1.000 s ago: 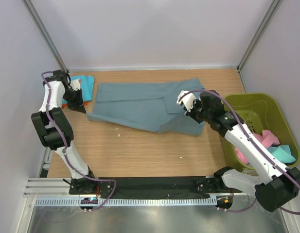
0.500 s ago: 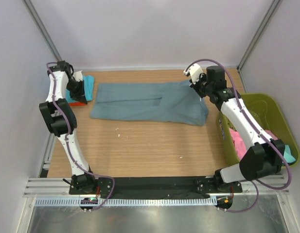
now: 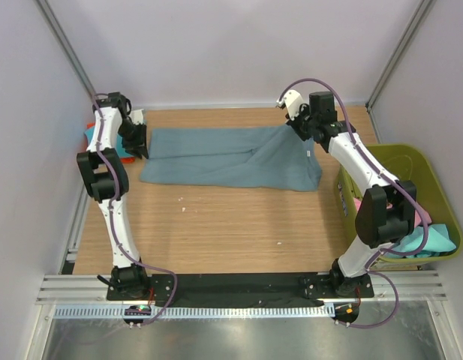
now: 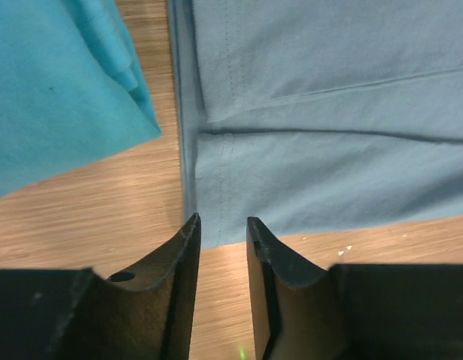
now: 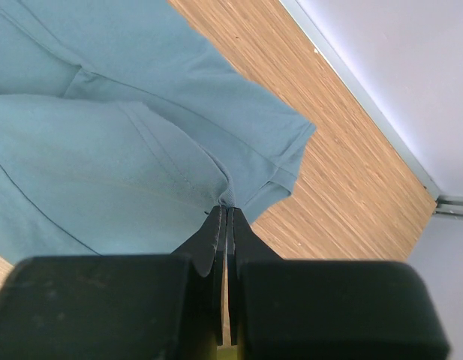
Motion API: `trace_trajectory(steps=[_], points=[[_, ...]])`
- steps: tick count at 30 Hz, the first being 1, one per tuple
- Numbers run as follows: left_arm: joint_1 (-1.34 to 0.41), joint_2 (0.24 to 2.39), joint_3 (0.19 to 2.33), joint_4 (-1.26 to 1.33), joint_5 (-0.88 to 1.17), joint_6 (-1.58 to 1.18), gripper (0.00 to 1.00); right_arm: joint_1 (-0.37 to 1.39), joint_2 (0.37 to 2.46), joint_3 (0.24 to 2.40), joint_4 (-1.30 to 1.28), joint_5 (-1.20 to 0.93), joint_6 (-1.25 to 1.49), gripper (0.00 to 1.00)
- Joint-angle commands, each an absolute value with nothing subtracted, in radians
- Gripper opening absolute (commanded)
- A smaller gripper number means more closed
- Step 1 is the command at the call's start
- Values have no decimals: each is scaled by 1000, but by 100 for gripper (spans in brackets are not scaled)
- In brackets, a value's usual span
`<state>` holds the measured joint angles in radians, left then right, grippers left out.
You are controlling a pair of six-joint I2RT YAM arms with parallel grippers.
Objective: Fold and stack the t-shirts
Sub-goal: Fold the tshirt
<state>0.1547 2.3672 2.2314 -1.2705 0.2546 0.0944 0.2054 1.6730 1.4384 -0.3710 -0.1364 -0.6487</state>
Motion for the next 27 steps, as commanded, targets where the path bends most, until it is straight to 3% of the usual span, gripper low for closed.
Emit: trace_trajectory(steps=[1,19,27], points=[[163,2382,2276,-1305,238,110,33,199,1664,1494,-324,-163,-641,2],[143,2537,2384,-1269,238,120,32,201,1638,1433,-325,-164,-626,1],[127,2545,2387,-1267,236,118,22,201,1635,1424,-319,-161,-624,1]])
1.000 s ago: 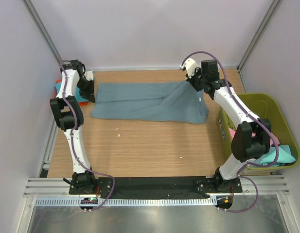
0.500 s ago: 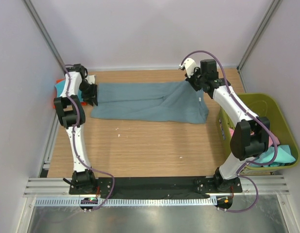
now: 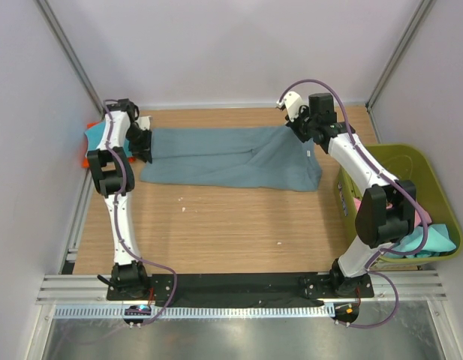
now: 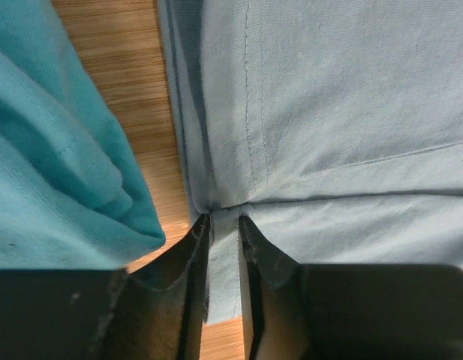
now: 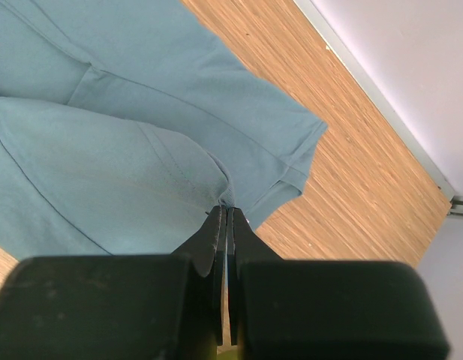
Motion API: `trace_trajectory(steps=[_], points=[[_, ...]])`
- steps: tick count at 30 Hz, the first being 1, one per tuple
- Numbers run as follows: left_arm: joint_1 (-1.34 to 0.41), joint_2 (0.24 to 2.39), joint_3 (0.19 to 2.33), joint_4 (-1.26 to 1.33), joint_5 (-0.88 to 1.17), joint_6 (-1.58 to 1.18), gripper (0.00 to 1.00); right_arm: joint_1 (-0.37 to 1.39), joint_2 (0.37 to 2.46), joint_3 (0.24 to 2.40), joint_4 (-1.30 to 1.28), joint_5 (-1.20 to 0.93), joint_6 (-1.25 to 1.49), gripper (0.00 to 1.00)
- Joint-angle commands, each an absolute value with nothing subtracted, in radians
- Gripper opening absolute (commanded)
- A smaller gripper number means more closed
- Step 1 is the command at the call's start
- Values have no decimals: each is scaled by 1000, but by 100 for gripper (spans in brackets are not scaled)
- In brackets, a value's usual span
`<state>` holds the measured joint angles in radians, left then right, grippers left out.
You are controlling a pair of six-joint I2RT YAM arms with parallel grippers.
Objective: Fold and stack the t-shirts
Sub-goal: Fold the tshirt
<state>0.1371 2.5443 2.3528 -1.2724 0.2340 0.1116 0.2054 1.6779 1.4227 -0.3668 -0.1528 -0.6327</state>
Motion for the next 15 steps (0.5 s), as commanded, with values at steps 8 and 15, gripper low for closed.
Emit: trace_trajectory(steps=[8,15], points=[[126,2530,2370,-1267,226,117,0,199,1634,1417,-310,-161,-623,1],[127,2436,2346,-1266,224,109,0,199,1609,1417,-304,-140,-632,2]])
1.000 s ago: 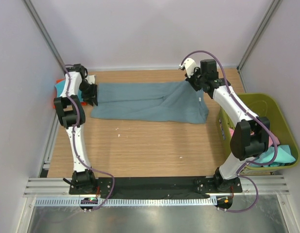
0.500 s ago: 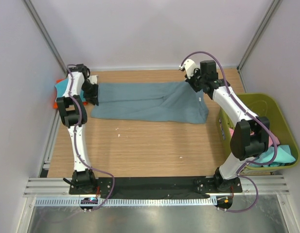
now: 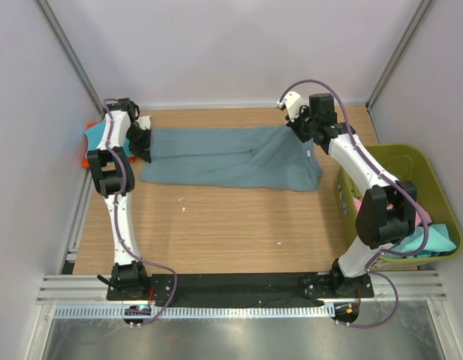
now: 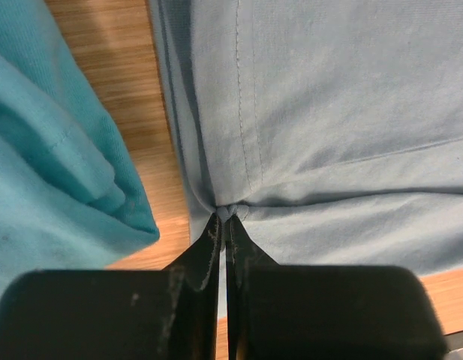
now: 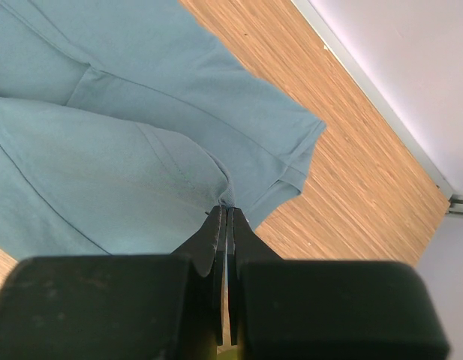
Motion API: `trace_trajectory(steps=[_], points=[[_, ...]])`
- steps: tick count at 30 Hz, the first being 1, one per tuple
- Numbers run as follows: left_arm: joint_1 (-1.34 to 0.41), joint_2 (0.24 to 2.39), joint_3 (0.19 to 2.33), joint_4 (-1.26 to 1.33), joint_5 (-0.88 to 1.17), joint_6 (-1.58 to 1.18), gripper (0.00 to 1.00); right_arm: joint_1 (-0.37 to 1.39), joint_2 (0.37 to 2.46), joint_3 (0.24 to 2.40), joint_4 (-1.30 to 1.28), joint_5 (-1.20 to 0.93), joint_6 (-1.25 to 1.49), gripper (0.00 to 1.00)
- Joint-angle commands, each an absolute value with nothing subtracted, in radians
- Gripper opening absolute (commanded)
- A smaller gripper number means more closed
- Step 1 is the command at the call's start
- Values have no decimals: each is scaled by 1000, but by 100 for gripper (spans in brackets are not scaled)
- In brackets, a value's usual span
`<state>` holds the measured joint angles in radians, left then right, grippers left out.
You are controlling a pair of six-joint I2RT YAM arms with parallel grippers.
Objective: Fold and stack the t-shirts
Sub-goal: Fold the tshirt
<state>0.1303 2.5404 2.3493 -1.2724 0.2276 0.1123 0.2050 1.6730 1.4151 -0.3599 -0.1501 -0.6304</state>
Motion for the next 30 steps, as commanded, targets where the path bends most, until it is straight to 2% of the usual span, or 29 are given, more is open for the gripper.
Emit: trace_trajectory(steps=[1,17,21,27,30], points=[[127,2427,2341,-1267,225,109,0,199,1603,1416,-301,-137,-634,1],[127,2370,2286,-1273,198,123,0,198,1580,1402,-291,-126,-629,1],[127,2364,2241,-1261,193,123,10,196,1574,1382,-284,-126,-626,2],[127,2394,2223,-1218,184,117,14,198,1575,1374,-281,-126,-623,1],[129,2425,2246,-1224,192,120,6,198,1578,1379,-282,-124,-623,1]])
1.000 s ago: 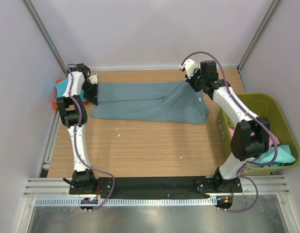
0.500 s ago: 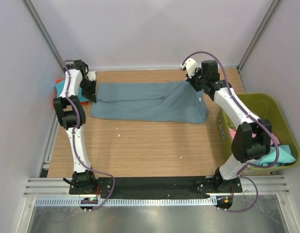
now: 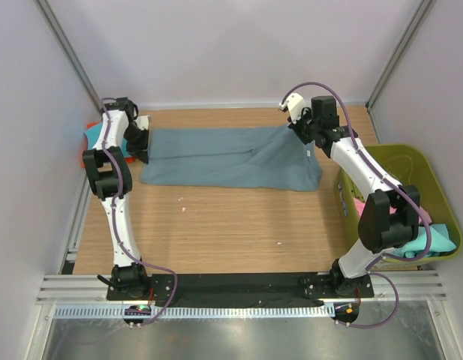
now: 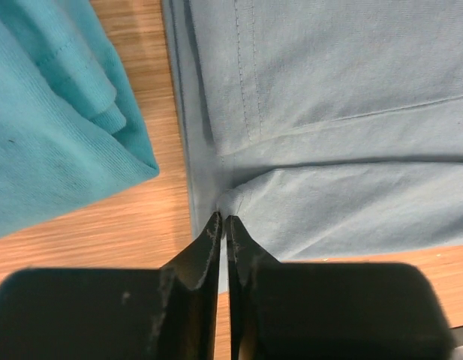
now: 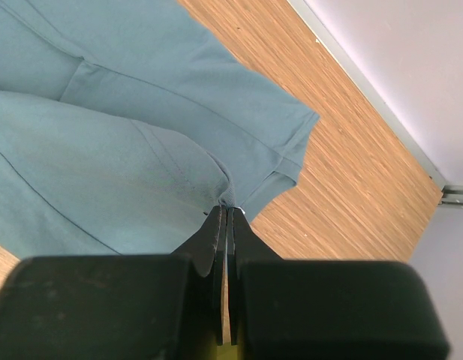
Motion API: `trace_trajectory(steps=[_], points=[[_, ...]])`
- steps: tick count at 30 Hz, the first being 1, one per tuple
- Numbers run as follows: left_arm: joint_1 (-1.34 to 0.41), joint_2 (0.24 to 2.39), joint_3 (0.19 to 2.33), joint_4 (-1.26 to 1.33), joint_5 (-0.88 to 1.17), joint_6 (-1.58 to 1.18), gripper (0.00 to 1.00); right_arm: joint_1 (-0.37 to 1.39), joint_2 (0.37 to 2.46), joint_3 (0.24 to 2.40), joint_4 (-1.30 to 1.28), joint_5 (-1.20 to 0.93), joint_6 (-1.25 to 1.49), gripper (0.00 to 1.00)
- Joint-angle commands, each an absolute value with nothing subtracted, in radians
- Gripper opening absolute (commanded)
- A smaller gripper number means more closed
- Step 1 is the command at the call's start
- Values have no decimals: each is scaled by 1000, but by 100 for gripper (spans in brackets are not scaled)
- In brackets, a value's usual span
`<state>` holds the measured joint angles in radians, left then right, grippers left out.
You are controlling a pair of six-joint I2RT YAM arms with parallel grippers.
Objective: Fold and stack the t-shirts
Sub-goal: Fold the tshirt
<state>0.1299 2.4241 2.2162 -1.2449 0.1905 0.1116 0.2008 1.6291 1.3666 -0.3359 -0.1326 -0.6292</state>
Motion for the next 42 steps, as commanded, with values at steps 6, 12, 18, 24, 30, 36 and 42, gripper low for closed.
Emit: trace_trajectory(steps=[6,12,18,24,30,36,42], points=[[127,2418,2261,-1201,193,106,0,195,1572,1364,-273,-114,-624,1],[129,2385,2269,-1152,164,86,0,186,1571,1379,-235,-94,-598,1],[136,2367,2272,-1126,143,61,0,158,1591,1420,-227,-80,-601,1],[150,2359,2287,-1114,126,49,0,147,1620,1451,-219,-80,-606,1],[156,2365,2307,-1103,121,38,0,147,1663,1486,-209,-86,-612,1],[152,2422,2368,-1092,121,29,0,147,1800,1558,-184,-87,-624,1],[95,2523,2468,-1066,72,40,20,159,1934,1594,-60,36,-640,29]])
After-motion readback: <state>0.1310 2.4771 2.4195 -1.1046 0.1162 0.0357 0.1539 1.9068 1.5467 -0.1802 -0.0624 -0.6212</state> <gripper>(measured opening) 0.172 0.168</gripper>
